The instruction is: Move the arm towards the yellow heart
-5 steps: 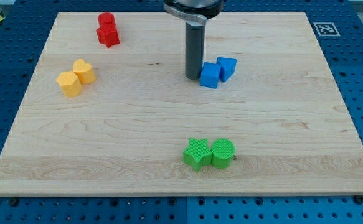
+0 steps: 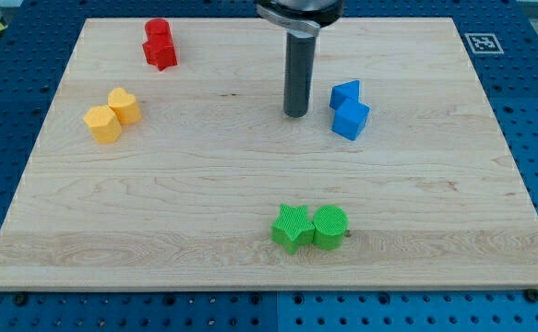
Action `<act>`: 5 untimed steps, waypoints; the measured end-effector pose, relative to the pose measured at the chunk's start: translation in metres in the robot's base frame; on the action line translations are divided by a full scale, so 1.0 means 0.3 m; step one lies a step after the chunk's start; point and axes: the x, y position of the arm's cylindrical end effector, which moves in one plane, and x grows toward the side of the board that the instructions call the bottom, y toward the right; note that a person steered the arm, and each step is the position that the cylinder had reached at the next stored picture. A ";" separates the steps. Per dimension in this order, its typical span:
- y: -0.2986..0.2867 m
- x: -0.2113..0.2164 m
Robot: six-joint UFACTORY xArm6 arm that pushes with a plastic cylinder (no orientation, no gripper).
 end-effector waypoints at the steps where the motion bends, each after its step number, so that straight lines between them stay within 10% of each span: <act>1: -0.102 0.000; 5: -0.130 -0.024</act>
